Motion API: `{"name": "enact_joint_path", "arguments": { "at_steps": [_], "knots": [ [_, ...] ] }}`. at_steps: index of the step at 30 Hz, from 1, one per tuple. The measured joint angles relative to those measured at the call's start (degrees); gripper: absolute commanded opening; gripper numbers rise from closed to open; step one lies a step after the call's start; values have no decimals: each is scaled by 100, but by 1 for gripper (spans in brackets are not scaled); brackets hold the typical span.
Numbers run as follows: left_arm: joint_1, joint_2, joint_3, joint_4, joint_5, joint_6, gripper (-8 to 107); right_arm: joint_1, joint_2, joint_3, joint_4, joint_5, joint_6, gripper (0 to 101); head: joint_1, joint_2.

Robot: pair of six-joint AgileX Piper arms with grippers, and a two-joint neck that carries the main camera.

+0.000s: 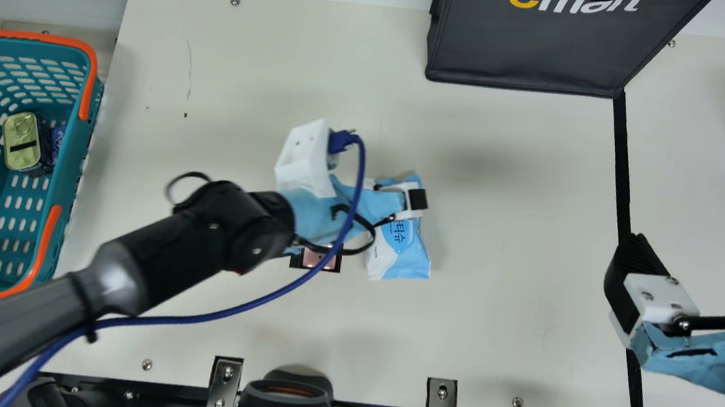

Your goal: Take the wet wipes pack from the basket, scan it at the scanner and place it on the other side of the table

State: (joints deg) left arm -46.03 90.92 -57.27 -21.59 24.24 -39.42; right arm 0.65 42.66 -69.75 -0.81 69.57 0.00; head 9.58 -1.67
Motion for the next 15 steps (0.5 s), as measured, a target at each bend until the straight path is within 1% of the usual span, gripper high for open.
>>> {"name": "enact_joint_path", "arguments": {
  "at_steps": [5,8,12,15],
  "knots": [
    [657,-799,485,-1165,429,1479,90,0,0,0,0,0,0,95,0,0],
    [1136,-1296,736,-1711,771,2328,90,0,0,0,0,0,0,95,0,0],
    [1867,-1840,978,-2197,1307,3410,90,0,0,0,0,0,0,95,0,0],
    [2447,-2239,1091,-2318,1744,4140,90,0,0,0,0,0,0,95,0,0]
  ]
}}
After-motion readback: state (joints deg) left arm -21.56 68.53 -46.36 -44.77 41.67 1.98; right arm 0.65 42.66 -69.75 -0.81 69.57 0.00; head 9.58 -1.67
